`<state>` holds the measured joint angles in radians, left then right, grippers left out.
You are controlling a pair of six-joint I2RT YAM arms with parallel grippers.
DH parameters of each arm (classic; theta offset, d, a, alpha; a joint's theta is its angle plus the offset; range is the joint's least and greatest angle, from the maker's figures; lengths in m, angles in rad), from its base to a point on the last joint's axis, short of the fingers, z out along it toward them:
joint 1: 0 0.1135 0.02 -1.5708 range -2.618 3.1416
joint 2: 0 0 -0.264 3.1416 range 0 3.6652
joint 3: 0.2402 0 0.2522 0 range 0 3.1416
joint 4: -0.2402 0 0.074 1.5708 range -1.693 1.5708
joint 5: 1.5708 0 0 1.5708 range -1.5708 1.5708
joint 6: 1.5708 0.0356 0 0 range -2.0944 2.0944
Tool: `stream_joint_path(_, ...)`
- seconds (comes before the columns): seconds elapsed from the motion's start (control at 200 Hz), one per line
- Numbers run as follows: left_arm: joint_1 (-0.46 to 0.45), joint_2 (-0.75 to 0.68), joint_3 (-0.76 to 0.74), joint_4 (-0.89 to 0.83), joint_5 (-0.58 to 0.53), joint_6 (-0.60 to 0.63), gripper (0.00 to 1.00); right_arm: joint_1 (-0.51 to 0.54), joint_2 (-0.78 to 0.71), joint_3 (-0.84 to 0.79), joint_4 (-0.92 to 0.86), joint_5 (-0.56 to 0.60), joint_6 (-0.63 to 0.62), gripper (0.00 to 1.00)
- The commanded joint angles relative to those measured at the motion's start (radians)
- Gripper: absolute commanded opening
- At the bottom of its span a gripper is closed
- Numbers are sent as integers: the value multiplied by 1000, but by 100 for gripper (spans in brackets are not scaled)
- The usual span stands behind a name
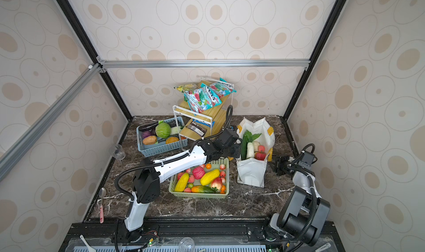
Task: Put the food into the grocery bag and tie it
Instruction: 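Grasp the yellow handle farthest from the robot with the right gripper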
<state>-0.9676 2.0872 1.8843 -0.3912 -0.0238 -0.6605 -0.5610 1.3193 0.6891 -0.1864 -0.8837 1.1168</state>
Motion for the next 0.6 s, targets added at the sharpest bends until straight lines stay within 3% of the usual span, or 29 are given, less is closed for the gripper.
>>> stream_joint_path(0.0,-3,-6,48,-17,-11,10,10,6,-3,-24,34,-15,34,31)
stream_joint_path(0.14,-4,-7,47,-21,-16,9,10,6,-6,-30,49,-18,46,20)
stream_joint_path(0.34,-4,-11,46,-29,-24,7,14,-11,-36,26,-34,15,-2,16)
stream_joint_path(0.475,-3,-19,42,-44,-37,8,26,-31,-67,81,-107,47,-42,10)
stream_joint_path(0.595,-1,-33,36,-63,-45,9,45,-33,-91,154,-214,98,-114,10)
